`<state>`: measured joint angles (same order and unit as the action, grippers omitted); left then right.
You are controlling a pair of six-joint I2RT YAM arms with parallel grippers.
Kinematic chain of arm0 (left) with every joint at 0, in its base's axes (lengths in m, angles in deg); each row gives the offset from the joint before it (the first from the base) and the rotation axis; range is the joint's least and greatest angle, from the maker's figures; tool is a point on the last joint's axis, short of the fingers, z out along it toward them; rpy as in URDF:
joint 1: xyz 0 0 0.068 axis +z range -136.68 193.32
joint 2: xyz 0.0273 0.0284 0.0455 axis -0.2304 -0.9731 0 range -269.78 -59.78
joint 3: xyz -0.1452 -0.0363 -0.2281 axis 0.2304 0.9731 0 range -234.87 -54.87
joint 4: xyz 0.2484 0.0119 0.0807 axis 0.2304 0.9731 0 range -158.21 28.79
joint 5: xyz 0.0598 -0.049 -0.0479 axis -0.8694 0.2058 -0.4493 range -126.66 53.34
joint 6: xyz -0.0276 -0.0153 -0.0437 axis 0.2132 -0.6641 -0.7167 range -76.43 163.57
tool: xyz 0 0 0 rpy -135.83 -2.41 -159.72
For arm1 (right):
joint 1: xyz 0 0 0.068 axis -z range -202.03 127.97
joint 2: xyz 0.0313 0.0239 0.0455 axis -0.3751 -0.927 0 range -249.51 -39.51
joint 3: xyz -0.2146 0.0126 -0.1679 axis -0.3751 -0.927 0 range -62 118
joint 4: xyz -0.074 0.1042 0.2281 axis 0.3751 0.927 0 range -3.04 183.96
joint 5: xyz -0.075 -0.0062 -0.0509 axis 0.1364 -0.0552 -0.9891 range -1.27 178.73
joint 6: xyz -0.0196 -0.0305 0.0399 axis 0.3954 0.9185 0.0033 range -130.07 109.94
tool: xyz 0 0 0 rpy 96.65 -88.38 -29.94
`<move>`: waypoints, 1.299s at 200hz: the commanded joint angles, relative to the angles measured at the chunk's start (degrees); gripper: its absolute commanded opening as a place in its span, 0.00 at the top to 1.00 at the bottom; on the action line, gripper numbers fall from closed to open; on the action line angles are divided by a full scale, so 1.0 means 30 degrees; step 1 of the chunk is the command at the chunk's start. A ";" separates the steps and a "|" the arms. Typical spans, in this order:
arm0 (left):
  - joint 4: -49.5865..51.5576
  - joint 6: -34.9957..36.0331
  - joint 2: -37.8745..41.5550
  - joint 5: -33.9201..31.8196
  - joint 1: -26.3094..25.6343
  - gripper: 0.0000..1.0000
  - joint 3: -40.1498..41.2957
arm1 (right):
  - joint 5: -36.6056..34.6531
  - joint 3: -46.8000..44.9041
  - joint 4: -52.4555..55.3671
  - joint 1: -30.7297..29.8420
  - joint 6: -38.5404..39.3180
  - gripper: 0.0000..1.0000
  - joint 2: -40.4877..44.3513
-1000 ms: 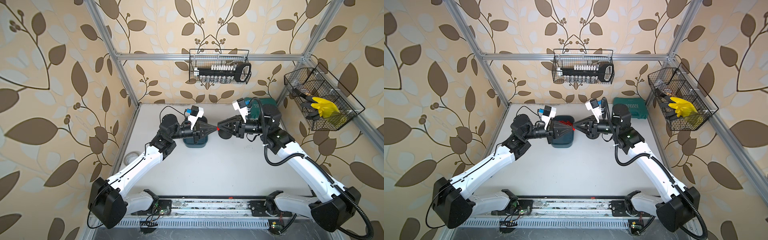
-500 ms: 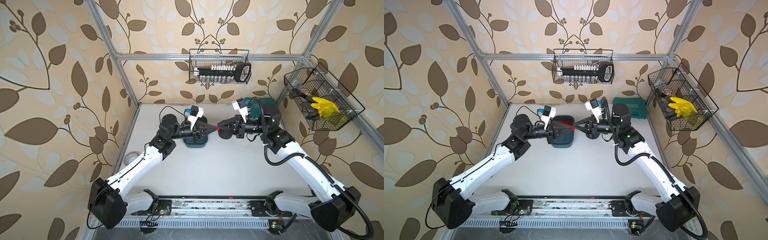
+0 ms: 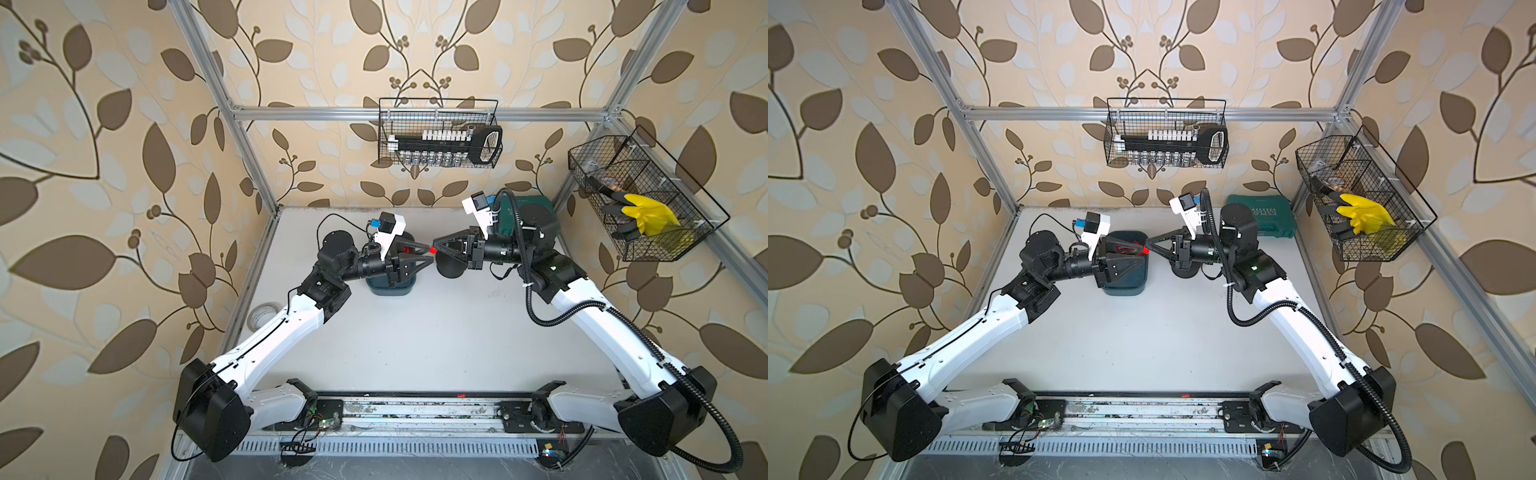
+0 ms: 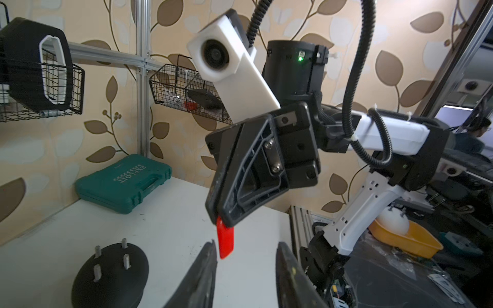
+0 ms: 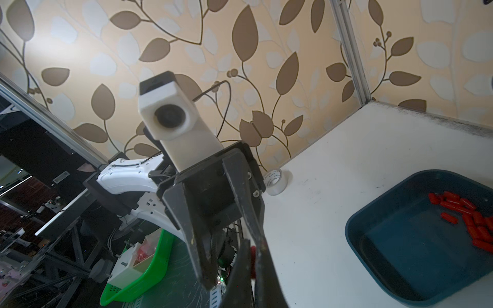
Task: Cover the protruding screws with screw protection sleeves
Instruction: Adjust the screw protection sleeve.
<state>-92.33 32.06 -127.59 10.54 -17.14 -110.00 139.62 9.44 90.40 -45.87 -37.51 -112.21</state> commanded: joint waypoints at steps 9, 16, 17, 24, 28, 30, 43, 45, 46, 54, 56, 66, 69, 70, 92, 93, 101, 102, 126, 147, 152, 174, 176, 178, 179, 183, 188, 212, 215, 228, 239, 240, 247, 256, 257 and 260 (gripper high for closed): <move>-0.0028 0.1776 0.1070 -0.2853 -0.0211 0.56 0.0858 | -0.1382 0.1502 0.1429 0.0066 -0.1421 0.97 -0.0515; 0.0224 0.2370 0.1100 -0.3090 -0.0259 0.55 0.0941 | -0.1912 0.1809 0.2180 0.0080 -0.1554 0.97 -0.0673; 0.0280 0.2458 0.1100 -0.3157 -0.0253 0.54 0.0958 | -0.1997 0.1859 0.2347 0.0087 -0.1550 0.97 -0.0714; 0.0839 0.3098 0.1100 -0.3812 -0.0398 0.48 0.0935 | -0.2567 0.2299 0.3355 0.0071 -0.1709 0.97 -0.0910; 0.1229 0.3458 0.1078 -0.4410 -0.0526 0.46 0.0904 | -0.2738 0.2547 0.3853 0.0050 -0.1813 0.97 -0.1021; 0.1415 0.3602 0.1058 -0.4765 -0.0596 0.46 0.0877 | -0.2810 0.2626 0.4102 0.0039 -0.1869 0.97 -0.1077; 0.2660 0.4490 0.0851 -0.6203 -0.0937 0.46 0.0566 | -0.3783 0.2941 0.5185 -0.0278 -0.1995 0.97 -0.1220; 0.2776 0.4615 0.0818 -0.6356 -0.0984 0.45 0.0522 | -0.4060 0.2958 0.5328 -0.0366 -0.1973 0.97 -0.1222; 0.2815 0.4650 0.0812 -0.6431 -0.1011 0.45 0.0500 | -0.4184 0.2961 0.5386 -0.0414 -0.1936 0.97 -0.1208; 0.2949 0.4833 0.0692 -0.7279 -0.1200 0.43 0.0495 | -0.5501 0.2963 0.5996 -0.0863 -0.1526 0.97 -0.1081; 0.2922 0.4847 0.0668 -0.7394 -0.1248 0.43 0.0504 | -0.5844 0.2979 0.6102 -0.1002 -0.1424 0.97 -0.1063; 0.2754 0.5024 0.0533 -0.7537 -0.1327 0.40 0.0604 | -0.7564 0.3072 0.6898 -0.1613 -0.0888 0.98 -0.0933; 0.2651 0.5090 0.0494 -0.7681 -0.1372 0.38 0.0636 | -0.8026 0.3077 0.7084 -0.1779 -0.0794 0.98 -0.0865; 0.2621 0.5093 0.0475 -0.7752 -0.1396 0.38 0.0645 | -0.8189 0.3094 0.7143 -0.1824 -0.0775 0.98 -0.0839; 0.2240 0.5512 0.0201 -0.8122 -0.1745 0.30 0.0784 | -1.0876 0.2904 0.7483 -0.3027 -0.0282 0.98 -0.0668; 0.2254 0.5509 0.0182 -0.8134 -0.1758 0.30 0.0777 | -1.0947 0.2919 0.7518 -0.3078 -0.0269 0.98 -0.0682; 0.2406 0.5485 0.0084 -0.8123 -0.1792 0.30 0.0660 | -1.1522 0.3029 0.7640 -0.3480 0.0003 0.99 -0.0676; 0.2410 0.5495 0.0065 -0.8120 -0.1781 0.30 0.0642 | -1.1592 0.3026 0.7641 -0.3539 0.0034 0.99 -0.0671; 0.2508 0.5585 -0.0046 -0.8329 -0.1823 0.30 0.0647 | -1.2882 0.2936 0.7795 -0.4282 0.0541 0.99 -0.0622; 0.2431 0.5655 -0.0100 -0.8265 -0.1850 0.36 0.0629 | -1.2805 0.2897 0.7765 -0.4473 0.0651 1.00 -0.0708; 0.2431 0.5645 -0.0129 -0.8248 -0.1836 0.39 0.0613 | -1.2844 0.2905 0.7785 -0.4541 0.0666 1.00 -0.0725; 0.2411 0.5825 -0.0261 -0.8160 -0.1901 0.55 0.0486 | -1.2834 0.2851 0.7764 -0.4609 0.0710 1.00 -0.0700; 0.2421 0.5791 -0.0273 -0.8156 -0.1928 0.55 0.0487 | -1.2841 0.2833 0.7746 -0.4620 0.0724 1.00 -0.0697; 0.2438 0.5775 -0.0298 -0.8148 -0.1935 0.56 0.0458 | -1.2836 0.2844 0.7755 -0.4630 0.0713 1.00 -0.0689; 0.2441 0.5801 -0.0302 -0.8161 -0.1926 0.56 0.0439 | -1.2835 0.2845 0.7742 -0.4641 0.0711 1.00 -0.0692; 0.2460 0.5812 -0.0348 -0.8174 -0.1919 0.57 0.0402 | -1.2812 0.2825 0.7730 -0.4670 0.0712 1.00 -0.0696; 0.2517 0.5851 -0.0390 -0.8160 -0.1945 0.58 0.0363 | -1.2783 0.2811 0.7690 -0.4668 0.0711 1.00 -0.0658; 0.2504 0.5857 -0.0613 -0.7943 -0.1979 0.52 0.0162 | -1.2611 0.2720 0.7473 -0.4682 0.0518 1.00 -0.0619; 0.2503 0.5861 -0.0641 -0.7900 -0.1995 0.50 0.0142 | -1.2641 0.2688 0.7419 -0.4726 0.0484 1.00 -0.0631; 0.2583 0.5840 -0.0767 -0.7967 -0.2037 0.47 0.0028 | -1.2607 0.2578 0.7249 -0.4741 0.0365 1.00 -0.0601; 0.2656 0.5850 -0.0833 -0.8025 -0.2039 0.47 -0.0071 | -1.2562 0.2612 0.7302 -0.4763 0.0363 1.00 -0.0652; 0.2652 0.5854 -0.0833 -0.8026 -0.2037 0.47 -0.0075 | -1.2566 0.2612 0.7296 -0.4766 0.0360 1.00 -0.0645; 0.2623 0.5857 -0.0832 -0.8043 -0.2047 0.48 -0.0079 | -1.2541 0.2613 0.7265 -0.4770 0.0378 1.00 -0.0660; 0.2598 0.5851 -0.0808 -0.8028 -0.2039 0.51 -0.0079 | -1.2500 0.2580 0.7264 -0.4812 0.0388 1.00 -0.0717; 0.2594 0.5854 -0.0821 -0.8028 -0.2037 0.52 -0.0093 | -1.2491 0.2567 0.7263 -0.4806 0.0388 1.00 -0.0706; 0.2591 0.5901 -0.0832 -0.8028 -0.2054 0.53 -0.0103 | -1.2469 0.2567 0.7250 -0.4815 0.0402 1.00 -0.0719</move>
<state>-82.93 49.35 -130.47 -13.24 -22.76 -107.64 102.44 17.03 112.76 -59.81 -36.41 -115.29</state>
